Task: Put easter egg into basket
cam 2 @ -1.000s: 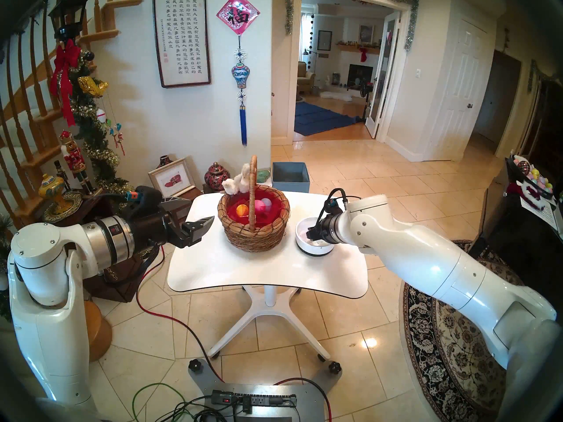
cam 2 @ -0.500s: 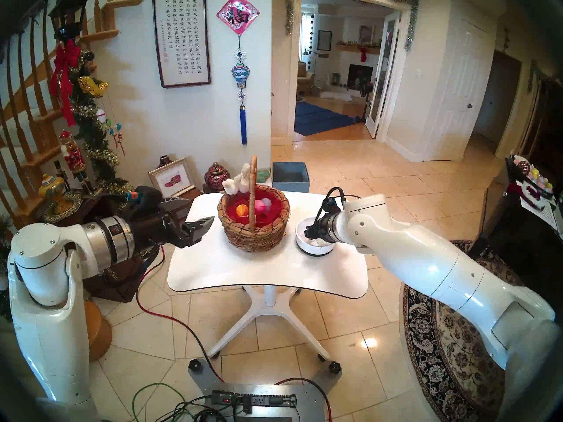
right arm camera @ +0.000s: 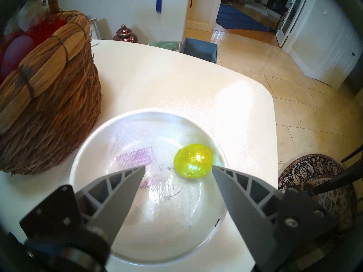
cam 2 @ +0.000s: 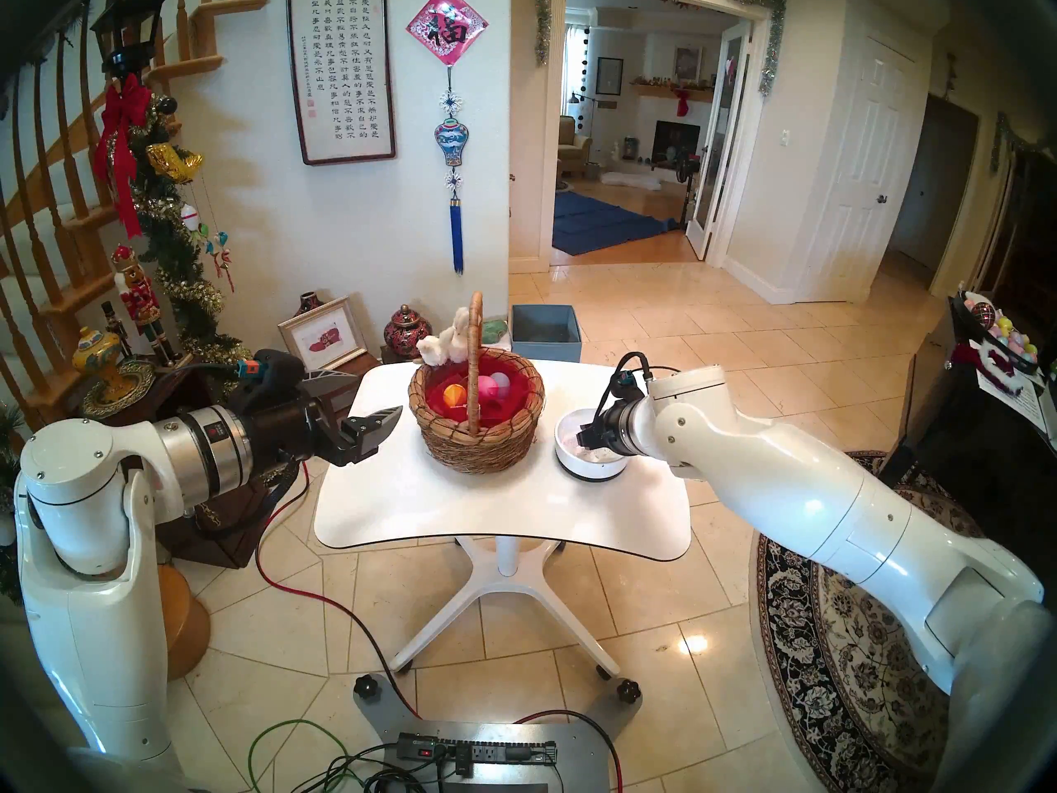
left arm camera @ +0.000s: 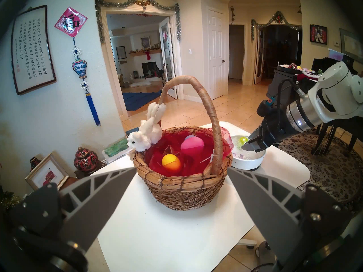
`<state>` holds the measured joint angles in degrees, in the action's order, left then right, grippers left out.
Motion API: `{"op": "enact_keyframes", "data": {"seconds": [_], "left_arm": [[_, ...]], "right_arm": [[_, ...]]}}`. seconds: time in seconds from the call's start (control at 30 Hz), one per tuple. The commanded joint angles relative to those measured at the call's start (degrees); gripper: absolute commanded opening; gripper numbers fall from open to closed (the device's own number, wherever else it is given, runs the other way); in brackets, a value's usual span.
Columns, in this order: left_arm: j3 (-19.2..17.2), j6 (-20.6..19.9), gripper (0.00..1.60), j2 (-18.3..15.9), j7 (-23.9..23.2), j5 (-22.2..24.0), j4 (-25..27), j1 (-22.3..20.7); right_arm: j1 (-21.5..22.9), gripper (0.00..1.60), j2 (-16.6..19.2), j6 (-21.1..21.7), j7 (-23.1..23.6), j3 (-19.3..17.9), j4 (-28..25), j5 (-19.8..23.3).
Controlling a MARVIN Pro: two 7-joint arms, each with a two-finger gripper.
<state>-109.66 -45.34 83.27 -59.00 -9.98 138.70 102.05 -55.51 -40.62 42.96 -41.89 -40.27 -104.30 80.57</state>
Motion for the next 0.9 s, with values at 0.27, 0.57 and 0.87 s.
{"op": "enact_keyframes", "data": {"seconds": [0.27,0.57,0.87], "left_arm": [[0.13,0.05,1.6,-0.03,0.06,-0.04,0.29,-0.21],[0.13,0.05,1.6,-0.03,0.06,-0.04,0.29,-0.21],[0.13,0.05,1.6,-0.03,0.06,-0.04,0.29,-0.21]], "right_arm": [[0.48,1.17,0.78,0.0,0.55,-0.28,0.56,-0.16],[0.81,1.16,0.73,-0.02,1.2,-0.11,1.52,-0.63],[0.96,1.14,0.5,-0.46,1.8,0.11,2.43,-1.2]]}}
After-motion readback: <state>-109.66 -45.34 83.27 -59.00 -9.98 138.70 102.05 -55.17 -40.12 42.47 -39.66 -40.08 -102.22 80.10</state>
